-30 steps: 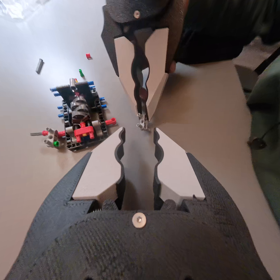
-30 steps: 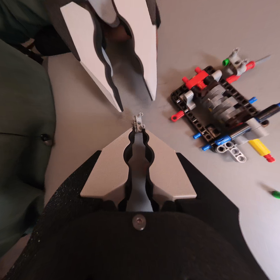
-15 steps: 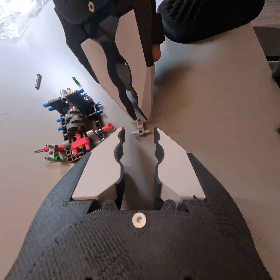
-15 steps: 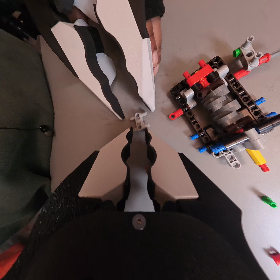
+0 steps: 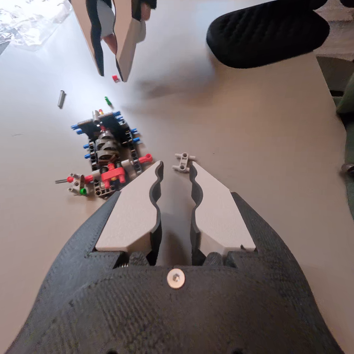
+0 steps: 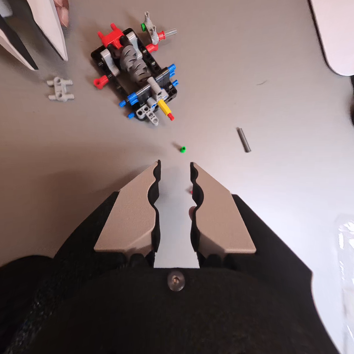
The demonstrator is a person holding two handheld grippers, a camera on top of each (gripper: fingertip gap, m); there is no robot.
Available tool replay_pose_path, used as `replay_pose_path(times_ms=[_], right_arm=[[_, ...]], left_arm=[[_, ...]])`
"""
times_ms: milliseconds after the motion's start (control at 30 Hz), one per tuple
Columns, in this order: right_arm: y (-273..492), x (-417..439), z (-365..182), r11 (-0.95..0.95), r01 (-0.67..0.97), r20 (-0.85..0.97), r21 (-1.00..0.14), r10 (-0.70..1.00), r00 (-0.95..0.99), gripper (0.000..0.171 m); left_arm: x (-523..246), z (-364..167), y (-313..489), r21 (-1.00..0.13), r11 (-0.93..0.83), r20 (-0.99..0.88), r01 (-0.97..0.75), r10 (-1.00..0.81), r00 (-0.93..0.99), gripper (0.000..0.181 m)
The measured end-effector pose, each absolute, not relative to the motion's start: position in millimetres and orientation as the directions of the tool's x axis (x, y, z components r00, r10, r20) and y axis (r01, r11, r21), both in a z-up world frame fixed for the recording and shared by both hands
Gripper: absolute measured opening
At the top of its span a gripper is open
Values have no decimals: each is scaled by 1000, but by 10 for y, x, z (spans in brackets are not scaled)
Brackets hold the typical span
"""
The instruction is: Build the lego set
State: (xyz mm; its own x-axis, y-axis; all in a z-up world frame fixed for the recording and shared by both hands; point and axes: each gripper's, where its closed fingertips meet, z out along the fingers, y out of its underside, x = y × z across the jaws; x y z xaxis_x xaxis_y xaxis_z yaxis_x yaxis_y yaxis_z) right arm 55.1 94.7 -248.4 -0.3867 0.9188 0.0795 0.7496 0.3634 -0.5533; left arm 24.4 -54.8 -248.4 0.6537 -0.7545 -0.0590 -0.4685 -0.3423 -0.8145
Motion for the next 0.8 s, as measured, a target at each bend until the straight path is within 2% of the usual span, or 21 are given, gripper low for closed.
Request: replay_pose_path(times_ms=[33, 167, 233, 267, 333, 433, 500, 633, 800], right_arm=[[939, 503, -2530, 362, 753, 60, -549, 916, -396, 28], [967, 365, -2679, 420, 762, 86, -492, 895, -438, 16], [964, 331, -2689, 434, 752, 98, -496, 889, -448, 2], [960, 339, -2668, 439, 746, 108, -501, 887, -449, 2], [815, 366, -2498, 459, 684, 136, -567, 871, -472, 2], [225, 350, -2012, 447, 443, 168, -777, 826, -539, 1], [-170, 317, -1748, 418, 268, 215, -868, 803, -556, 1], [-643, 266, -1578, 428, 90, 307, -899, 765, -566, 2], [-794, 257, -1526, 441, 53, 328, -896, 738, -589, 2]], left_arm=[[207, -2474, -531, -817, -350, -56, -459, -743, 667, 25], [102, -2409, -500, -837, -358, -47, -414, -707, 706, 24], [67, -2374, -487, -848, -361, -34, -389, -694, 719, 24], [55, -2349, -481, -856, -362, -23, -371, -689, 725, 24], [41, -2282, -469, -875, -362, 10, -322, -679, 734, 23], [77, -2132, -468, -913, -349, 94, -211, -683, 724, 22], [159, -1993, -481, -935, -339, 178, -105, -704, 688, 21], [305, -1690, -610, -922, -370, 372, 114, -765, 526, 16], [349, -1538, -768, -907, -387, 421, 167, -804, 420, 11]])
